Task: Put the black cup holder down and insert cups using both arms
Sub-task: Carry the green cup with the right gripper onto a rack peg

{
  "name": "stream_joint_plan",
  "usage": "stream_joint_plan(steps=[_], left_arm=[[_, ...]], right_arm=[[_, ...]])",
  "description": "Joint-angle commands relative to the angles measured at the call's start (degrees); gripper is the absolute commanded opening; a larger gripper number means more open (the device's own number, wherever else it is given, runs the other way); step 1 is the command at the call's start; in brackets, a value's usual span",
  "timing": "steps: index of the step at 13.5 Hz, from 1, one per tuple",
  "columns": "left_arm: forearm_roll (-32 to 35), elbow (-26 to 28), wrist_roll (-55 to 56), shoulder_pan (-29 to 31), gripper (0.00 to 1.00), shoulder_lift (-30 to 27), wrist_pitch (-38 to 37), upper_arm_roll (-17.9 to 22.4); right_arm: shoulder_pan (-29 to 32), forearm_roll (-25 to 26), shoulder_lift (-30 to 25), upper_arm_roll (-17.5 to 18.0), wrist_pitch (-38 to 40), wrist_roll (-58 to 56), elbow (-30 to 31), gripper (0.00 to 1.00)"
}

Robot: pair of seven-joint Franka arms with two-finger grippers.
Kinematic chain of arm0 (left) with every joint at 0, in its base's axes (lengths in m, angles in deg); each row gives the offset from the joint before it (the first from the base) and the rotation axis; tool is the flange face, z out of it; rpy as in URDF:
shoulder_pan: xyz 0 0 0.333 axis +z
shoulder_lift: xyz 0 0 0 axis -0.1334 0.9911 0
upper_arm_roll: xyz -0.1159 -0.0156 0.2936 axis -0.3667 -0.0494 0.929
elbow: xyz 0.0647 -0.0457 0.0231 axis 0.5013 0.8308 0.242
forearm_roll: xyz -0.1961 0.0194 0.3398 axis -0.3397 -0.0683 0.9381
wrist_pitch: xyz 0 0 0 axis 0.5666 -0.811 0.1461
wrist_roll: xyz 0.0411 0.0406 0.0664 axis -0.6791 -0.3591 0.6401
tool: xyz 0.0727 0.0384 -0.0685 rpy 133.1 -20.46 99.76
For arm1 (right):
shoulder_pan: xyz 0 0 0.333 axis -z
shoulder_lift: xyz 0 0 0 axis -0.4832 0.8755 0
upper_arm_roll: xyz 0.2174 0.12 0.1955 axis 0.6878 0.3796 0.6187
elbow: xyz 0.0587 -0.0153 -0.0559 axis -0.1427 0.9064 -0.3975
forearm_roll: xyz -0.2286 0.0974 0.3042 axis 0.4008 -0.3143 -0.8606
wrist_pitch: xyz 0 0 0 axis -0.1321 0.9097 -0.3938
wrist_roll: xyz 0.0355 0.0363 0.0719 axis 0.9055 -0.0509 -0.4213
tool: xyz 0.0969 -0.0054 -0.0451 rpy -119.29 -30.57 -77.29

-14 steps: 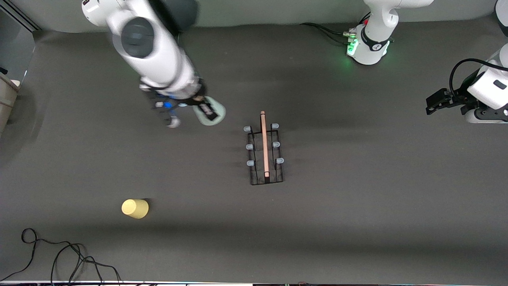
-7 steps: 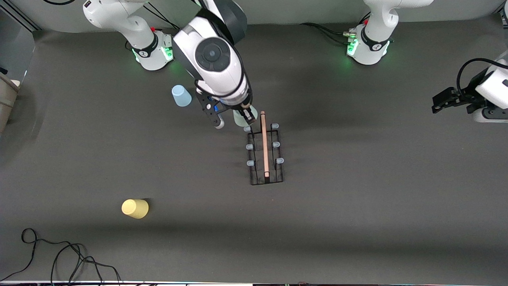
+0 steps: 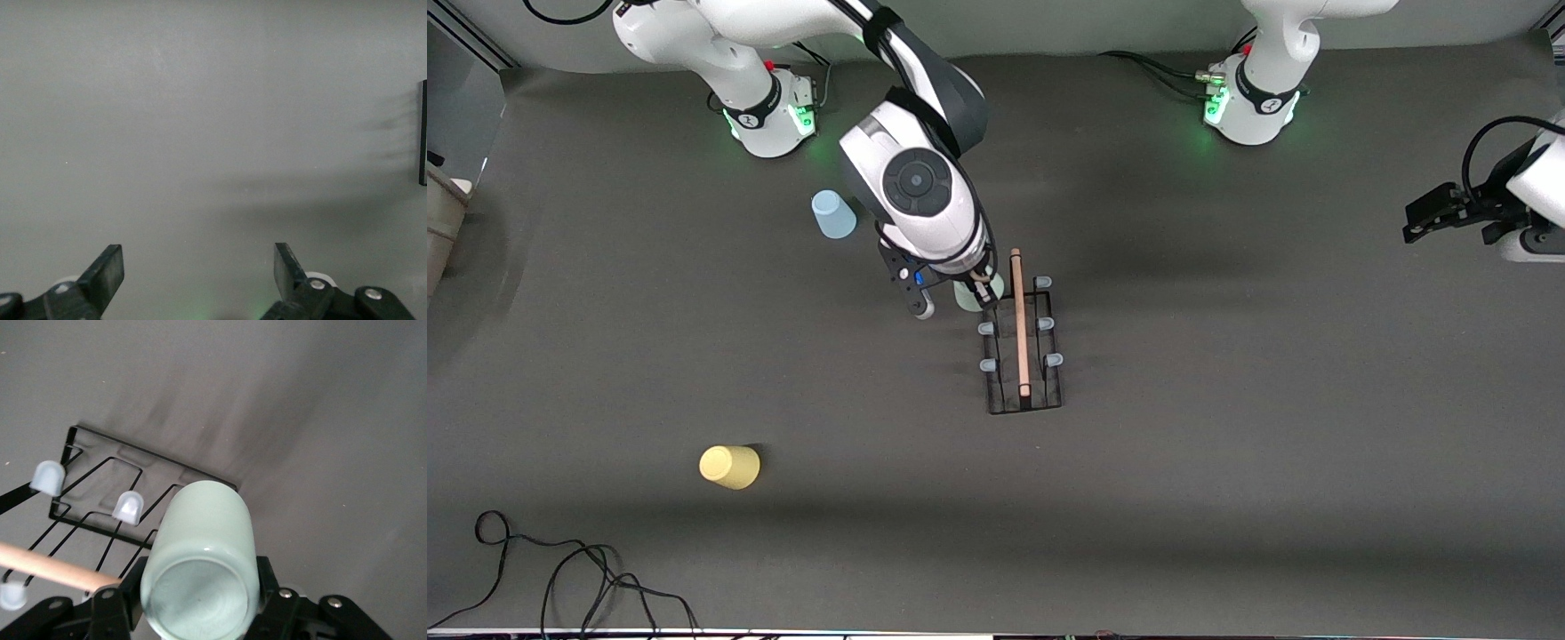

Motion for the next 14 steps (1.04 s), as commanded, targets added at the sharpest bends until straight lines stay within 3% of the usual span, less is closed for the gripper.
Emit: stream_joint_plan(steps=[1, 5, 6, 7, 10, 14], left_arm=[[-0.3, 0.0, -1.0, -0.1, 0.99, -1.0, -1.4, 0.1], [-0.4, -0.2, -1.0, -0.5, 1.00, -1.4, -2.1, 0.0], [-0.5, -0.2, -1.0, -0.6, 1.00, -1.3, -1.8, 0.0], [-0.5, -0.2, -1.0, -0.6, 1.00, -1.2, -1.6, 0.1], [-0.5, 0.1, -1.0, -0.7, 1.00, -1.1, -1.8, 0.1], [-1.1, 0.1, -1.1, -0.5, 0.99, -0.6, -1.1, 0.1]], right_arm=[[-0.7, 0.8, 2.0, -0.1, -3.0, 1.0, 1.1, 0.00], [-0.7, 0.6, 3.8, -0.1, -4.8, 0.6, 1.8, 0.00], [-0.7, 0.6, 3.8, -0.1, -4.8, 0.6, 1.6, 0.43], [-0.6, 0.2, 3.7, -0.1, -4.2, 1.1, 1.1, 0.97], [0.0, 0.5, 1.4, -0.4, -1.4, 0.7, -1.1, 1.00], [0.2, 0.7, 0.1, -2.7, 14.2, 0.1, -13.7, 1.00]])
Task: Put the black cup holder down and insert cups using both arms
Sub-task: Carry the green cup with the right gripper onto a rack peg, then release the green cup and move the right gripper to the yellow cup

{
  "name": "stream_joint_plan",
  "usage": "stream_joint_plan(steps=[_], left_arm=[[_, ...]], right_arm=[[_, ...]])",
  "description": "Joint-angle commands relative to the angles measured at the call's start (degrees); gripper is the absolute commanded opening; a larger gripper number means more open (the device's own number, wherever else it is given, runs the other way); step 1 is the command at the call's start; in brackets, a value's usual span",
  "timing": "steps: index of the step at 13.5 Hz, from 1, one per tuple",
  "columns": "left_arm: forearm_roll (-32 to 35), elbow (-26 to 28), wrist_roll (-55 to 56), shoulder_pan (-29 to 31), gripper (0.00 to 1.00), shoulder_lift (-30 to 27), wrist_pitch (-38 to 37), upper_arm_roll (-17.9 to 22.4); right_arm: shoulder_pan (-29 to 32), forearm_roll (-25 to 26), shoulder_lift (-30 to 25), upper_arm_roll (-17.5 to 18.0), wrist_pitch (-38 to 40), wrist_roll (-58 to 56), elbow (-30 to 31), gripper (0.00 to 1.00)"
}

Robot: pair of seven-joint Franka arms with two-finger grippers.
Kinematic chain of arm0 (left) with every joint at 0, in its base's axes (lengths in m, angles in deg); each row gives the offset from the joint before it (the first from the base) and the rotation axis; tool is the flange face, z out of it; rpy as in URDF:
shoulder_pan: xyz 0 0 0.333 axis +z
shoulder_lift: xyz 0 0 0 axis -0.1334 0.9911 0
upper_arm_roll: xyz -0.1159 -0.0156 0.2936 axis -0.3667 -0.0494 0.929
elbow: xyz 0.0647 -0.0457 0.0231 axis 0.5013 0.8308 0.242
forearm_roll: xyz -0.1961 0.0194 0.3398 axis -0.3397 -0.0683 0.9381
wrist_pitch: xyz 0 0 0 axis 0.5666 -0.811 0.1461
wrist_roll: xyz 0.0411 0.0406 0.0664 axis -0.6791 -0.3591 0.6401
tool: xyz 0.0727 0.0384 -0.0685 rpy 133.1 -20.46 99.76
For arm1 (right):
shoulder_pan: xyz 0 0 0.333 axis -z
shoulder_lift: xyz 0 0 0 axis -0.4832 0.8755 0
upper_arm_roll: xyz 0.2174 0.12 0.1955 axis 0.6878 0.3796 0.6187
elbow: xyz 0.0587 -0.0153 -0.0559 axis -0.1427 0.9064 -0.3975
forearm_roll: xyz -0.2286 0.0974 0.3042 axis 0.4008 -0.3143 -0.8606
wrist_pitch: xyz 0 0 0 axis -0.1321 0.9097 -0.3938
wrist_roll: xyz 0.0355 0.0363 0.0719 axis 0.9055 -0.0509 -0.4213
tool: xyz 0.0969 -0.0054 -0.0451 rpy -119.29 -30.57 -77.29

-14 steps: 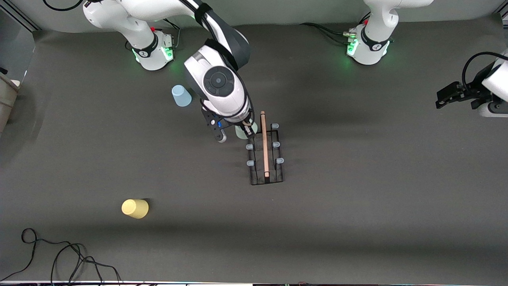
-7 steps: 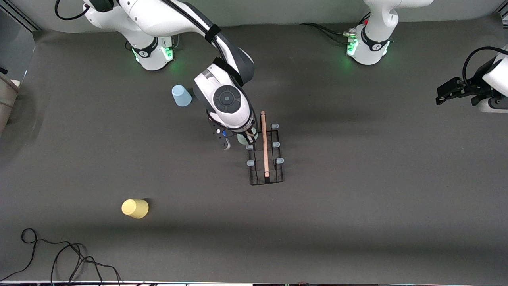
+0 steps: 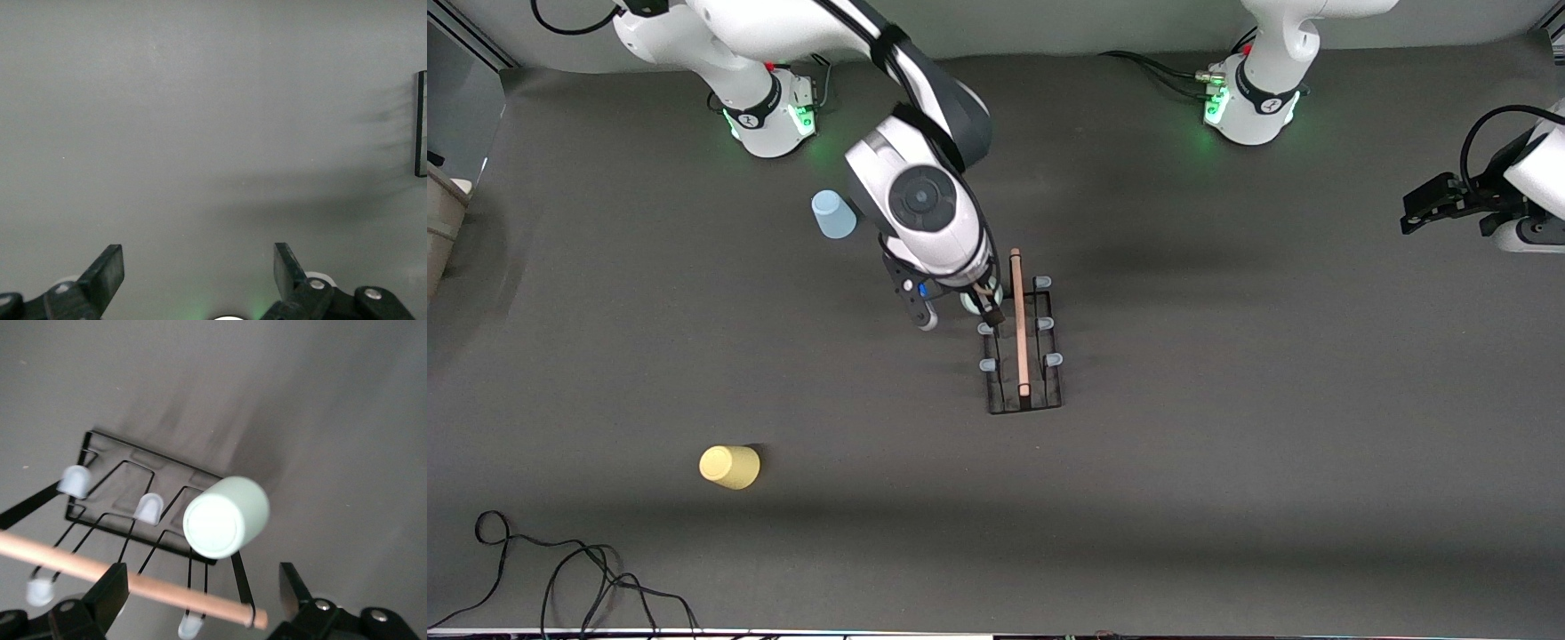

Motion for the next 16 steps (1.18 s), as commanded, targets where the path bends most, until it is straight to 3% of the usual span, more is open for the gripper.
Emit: stream_joint_plan(steps=[1, 3, 6, 12, 13, 16], left_arm=[[-1.0, -0.1, -1.5, -0.2, 1.00, -0.2, -0.1, 0.4], [-1.0, -0.1, -1.5, -0.1, 1.00, -0.2, -0.1, 0.4], [-1.1, -0.1, -1.5, -0.1, 1.00, -0.2, -0.1, 0.4], [-1.1, -0.2, -1.5, -0.1, 1.00, -0.1, 0.8, 0.4], [-1.0, -0.2, -1.5, -0.1, 1.00, 0.0, 0.9, 0.4], [-0.4, -0.2, -1.7, 0.0, 0.99, 0.0, 1.3, 0.4]], right_arm=[[0.0, 0.7, -0.5, -2.3, 11.9, -1.7, -9.9, 1.00], [0.2, 0.7, -2.8, -4.2, 16.2, -8.6, -11.2, 1.00], [0.1, 0.7, -6.1, -10.6, 21.4, -27.5, -10.9, 1.00], [0.4, 0.3, -6.9, -31.6, 22.5, -73.6, -10.0, 1.00], [1.9, 0.1, -6.4, -33.8, 21.8, -80.8, -10.0, 1.00], [10.0, -0.5, -4.6, -33.9, 15.7, -99.2, -10.0, 1.00]])
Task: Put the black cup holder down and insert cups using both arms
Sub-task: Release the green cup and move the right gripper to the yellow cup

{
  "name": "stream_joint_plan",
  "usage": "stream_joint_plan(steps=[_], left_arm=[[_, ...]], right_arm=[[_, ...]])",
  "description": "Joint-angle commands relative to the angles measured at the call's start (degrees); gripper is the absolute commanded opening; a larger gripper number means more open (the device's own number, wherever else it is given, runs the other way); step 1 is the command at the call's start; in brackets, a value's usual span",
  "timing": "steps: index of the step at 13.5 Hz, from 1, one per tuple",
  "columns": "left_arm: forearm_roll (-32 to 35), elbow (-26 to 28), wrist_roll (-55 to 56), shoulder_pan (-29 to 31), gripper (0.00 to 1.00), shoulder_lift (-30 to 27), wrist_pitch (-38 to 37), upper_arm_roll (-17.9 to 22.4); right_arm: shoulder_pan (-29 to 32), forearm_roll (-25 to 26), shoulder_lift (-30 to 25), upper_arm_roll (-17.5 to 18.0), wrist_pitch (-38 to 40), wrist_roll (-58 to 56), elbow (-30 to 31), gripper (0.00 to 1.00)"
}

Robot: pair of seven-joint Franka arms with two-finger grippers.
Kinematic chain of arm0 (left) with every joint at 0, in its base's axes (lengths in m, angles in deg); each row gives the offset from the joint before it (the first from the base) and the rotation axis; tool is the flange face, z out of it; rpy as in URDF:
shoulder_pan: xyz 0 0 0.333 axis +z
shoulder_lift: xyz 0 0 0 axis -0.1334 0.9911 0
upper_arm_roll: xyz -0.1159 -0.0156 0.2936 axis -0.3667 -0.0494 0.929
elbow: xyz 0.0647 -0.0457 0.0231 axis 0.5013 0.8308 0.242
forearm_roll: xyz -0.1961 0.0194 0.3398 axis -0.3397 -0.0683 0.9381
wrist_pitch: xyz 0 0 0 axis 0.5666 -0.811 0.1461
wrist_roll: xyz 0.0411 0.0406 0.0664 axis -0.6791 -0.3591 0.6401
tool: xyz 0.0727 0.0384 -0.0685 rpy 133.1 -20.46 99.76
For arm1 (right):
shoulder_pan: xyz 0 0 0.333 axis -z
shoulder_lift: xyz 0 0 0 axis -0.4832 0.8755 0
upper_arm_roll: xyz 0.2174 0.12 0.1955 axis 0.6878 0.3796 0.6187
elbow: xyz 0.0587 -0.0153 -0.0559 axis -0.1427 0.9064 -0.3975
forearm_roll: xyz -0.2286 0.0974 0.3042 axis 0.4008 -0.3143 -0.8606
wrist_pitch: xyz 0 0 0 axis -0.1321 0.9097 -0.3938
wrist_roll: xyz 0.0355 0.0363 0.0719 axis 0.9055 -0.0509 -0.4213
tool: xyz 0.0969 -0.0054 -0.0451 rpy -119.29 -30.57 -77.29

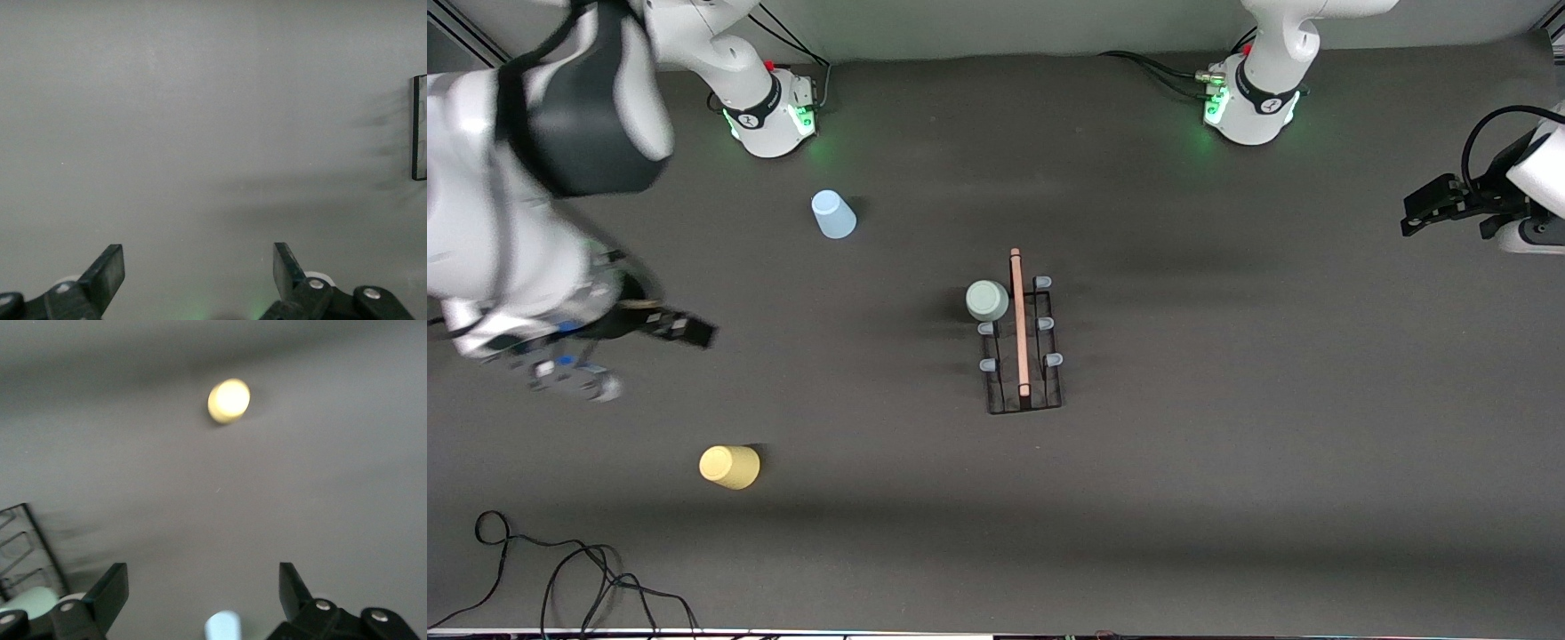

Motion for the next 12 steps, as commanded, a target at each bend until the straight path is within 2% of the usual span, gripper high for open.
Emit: stream_joint_plan(steps=[1, 3, 5, 8, 10, 12], left_arm=[[0.1, -0.3, -2.1, -0.1, 0.99, -0.1, 0.4, 0.3], [0.2, -0.4, -2.9, -0.3, 1.00, -0.2, 0.8, 0.1], [0.1, -0.4, -2.9, -0.8, 1.00, -0.1, 0.8, 0.1], [0.1, -0.8, -2.9, -0.8, 1.00, -0.1, 0.2, -0.3], [0.2, -0.8, -2.9, -0.8, 1.00, -0.1, 0.2, -0.3], [0.2, -0.9, -2.9, -0.8, 1.00, -0.2, 0.1, -0.3]], right_arm=[[4.6, -2.1, 2.6, 0.0, -5.8, -12.2, -0.1, 1.00], [7.5, -7.4, 5.9, 0.0, -10.0, -16.2, -0.1, 1.00], [7.8, -11.0, 10.1, 0.0, -14.5, -17.3, 1.2, 1.00], [7.5, -12.9, 13.8, 0.4, -25.1, -17.3, 6.3, 1.00], [7.5, -12.9, 15.8, 1.7, -28.7, -17.3, 9.0, 1.00], [7.5, -15.0, 17.7, 2.1, -31.6, -17.4, 11.6, 1.00]])
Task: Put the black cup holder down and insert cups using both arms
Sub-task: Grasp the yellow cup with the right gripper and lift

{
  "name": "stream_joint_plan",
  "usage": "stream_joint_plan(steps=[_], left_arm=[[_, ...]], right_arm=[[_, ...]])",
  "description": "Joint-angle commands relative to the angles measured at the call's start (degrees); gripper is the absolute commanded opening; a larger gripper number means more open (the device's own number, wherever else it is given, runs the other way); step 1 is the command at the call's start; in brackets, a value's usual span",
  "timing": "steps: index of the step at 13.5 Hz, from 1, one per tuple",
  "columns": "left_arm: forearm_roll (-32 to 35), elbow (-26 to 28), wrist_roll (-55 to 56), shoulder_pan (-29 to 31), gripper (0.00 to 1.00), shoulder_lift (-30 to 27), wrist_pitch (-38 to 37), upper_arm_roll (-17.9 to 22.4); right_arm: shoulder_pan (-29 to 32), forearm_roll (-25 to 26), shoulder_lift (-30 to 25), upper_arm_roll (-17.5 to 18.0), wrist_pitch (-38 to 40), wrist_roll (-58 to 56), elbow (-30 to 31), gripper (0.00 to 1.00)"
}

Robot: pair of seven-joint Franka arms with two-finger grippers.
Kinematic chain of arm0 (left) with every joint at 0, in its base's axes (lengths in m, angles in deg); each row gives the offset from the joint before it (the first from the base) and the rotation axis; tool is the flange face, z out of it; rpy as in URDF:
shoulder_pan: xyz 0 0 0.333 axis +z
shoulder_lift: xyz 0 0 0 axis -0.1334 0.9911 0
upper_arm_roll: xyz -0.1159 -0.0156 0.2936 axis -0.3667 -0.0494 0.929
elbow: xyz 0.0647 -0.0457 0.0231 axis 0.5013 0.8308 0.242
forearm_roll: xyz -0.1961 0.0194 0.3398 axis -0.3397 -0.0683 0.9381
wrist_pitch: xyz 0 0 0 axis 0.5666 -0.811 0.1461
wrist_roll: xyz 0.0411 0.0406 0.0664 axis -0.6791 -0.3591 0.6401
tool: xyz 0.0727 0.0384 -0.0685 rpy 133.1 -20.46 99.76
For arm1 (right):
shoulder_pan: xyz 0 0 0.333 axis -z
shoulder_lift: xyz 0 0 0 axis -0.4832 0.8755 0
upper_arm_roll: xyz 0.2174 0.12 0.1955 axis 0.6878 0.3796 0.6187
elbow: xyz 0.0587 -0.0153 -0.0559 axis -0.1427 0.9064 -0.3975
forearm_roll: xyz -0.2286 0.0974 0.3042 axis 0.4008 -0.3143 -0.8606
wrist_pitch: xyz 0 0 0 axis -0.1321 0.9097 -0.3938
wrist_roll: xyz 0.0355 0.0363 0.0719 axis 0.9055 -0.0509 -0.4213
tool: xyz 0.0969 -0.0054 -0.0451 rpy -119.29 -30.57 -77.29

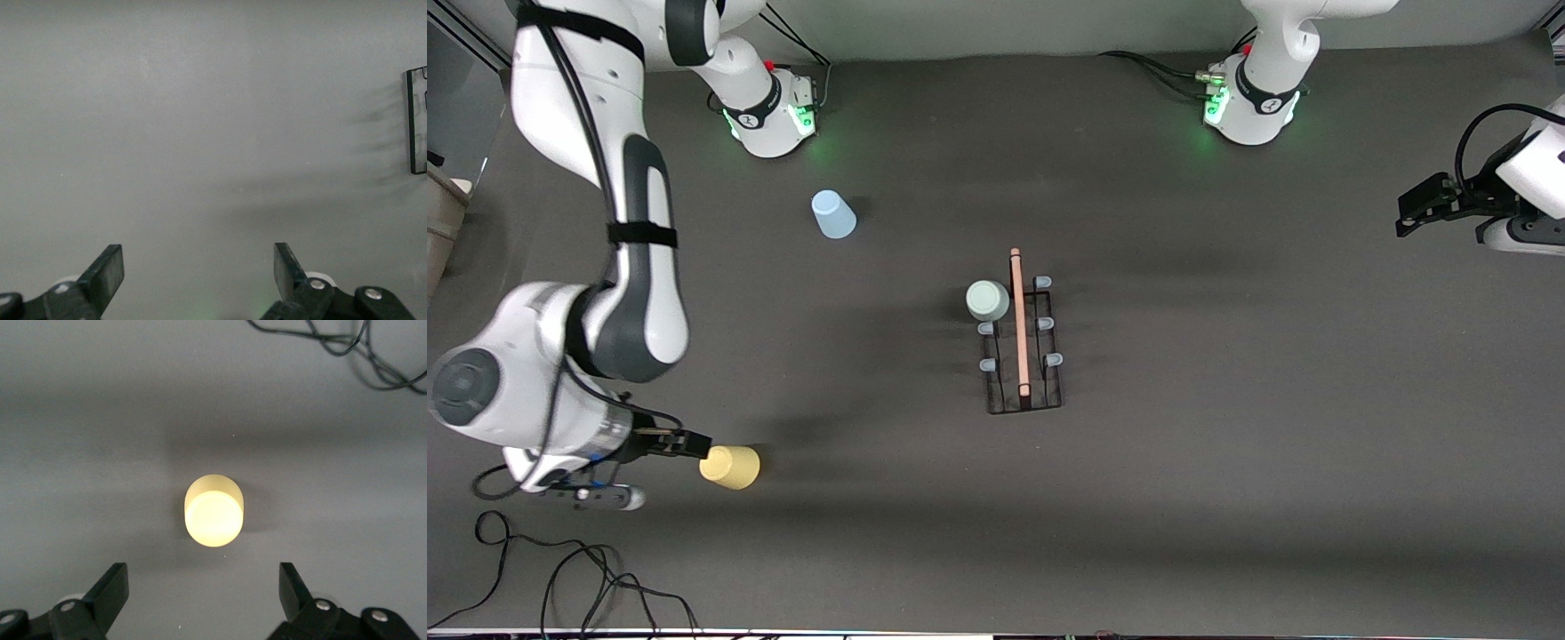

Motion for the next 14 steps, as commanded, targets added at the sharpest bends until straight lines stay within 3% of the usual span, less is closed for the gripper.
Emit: stream_joint_plan(steps=[1, 4, 11, 14], left_arm=[[0.2, -0.9, -0.9, -0.5, 1.00, -0.2, -0.5, 0.3], [0.1, -0.9, -0.9, -0.4, 1.00, -0.1, -0.6, 0.3], [0.1, -1.0, -0.8, -0.1, 1.00, 0.1, -0.5, 0.3], [0.1, -1.0, -0.8, -0.2, 1.00, 0.2, -0.4, 0.3]], right_arm=[[-0.3, -4.3, 1.4, 0.1, -4.3, -2.4, 3.9, 1.00], [-0.3, -9.1, 4.7, 0.1, -7.4, -5.8, 4.6, 1.00], [0.1, -10.0, 8.7, 1.2, -15.5, -7.2, 4.3, 0.97], [0.1, -10.0, 8.7, 1.2, -15.8, -7.8, 4.2, 0.32]])
